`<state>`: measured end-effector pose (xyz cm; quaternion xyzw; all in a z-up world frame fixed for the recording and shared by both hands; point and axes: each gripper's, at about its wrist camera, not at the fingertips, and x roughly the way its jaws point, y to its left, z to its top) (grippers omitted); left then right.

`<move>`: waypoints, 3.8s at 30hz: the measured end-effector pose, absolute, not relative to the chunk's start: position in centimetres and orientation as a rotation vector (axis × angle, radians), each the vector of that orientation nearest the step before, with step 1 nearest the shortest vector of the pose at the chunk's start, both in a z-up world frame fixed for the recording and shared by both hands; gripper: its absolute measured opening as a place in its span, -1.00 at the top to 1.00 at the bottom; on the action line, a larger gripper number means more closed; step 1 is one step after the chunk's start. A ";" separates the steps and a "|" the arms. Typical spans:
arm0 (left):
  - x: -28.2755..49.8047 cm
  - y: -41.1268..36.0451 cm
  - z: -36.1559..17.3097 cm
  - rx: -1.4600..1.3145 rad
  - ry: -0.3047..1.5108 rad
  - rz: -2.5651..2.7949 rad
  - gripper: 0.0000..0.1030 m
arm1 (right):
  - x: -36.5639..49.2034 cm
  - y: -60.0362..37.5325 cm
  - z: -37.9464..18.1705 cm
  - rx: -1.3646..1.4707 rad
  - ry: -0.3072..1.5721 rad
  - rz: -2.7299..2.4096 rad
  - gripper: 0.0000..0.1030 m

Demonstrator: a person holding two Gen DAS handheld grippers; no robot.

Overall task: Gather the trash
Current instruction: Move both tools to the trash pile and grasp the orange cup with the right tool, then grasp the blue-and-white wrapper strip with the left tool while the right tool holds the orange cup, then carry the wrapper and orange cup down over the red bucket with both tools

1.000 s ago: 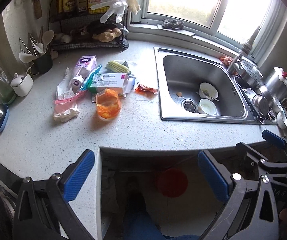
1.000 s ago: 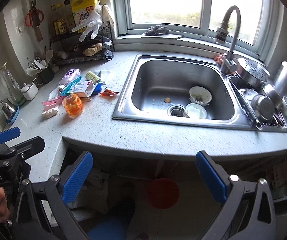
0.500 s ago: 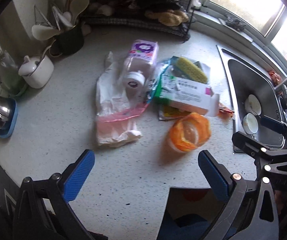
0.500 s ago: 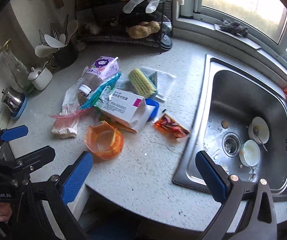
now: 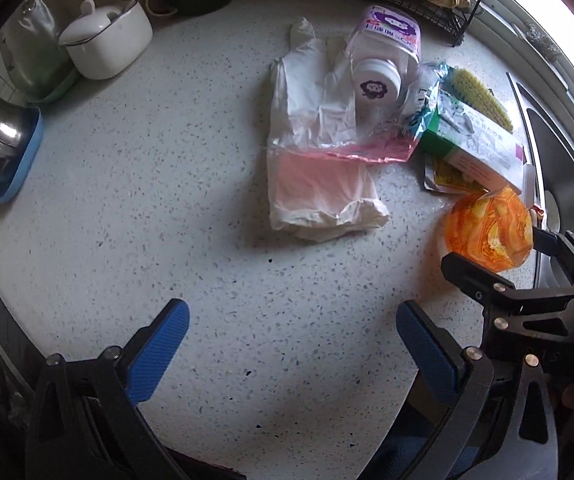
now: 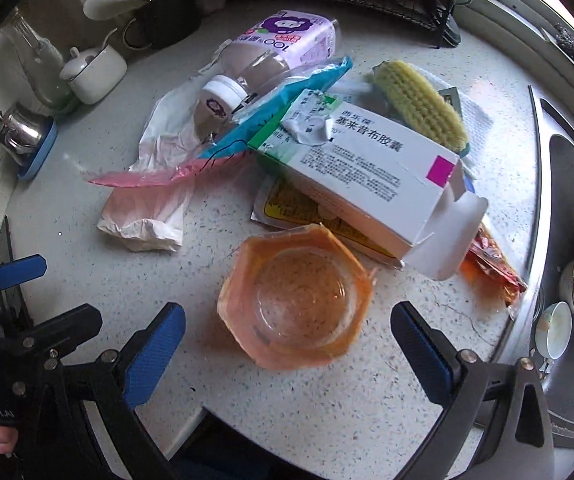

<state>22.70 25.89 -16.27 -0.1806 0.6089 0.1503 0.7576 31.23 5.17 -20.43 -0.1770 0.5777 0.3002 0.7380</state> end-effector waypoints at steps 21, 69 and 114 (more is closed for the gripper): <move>26.2 23.6 -12.8 -0.292 1.278 0.270 -0.99 | 31.6 4.1 -17.3 -0.312 1.181 0.718 -0.25; 35.5 15.0 -9.7 -0.046 1.157 0.137 0.89 | 33.5 -4.9 -11.4 -0.175 1.079 0.587 -0.26; 14.9 -19.4 -28.0 0.180 1.407 -0.310 0.96 | 8.6 -36.4 -26.6 -0.003 1.245 0.211 -0.26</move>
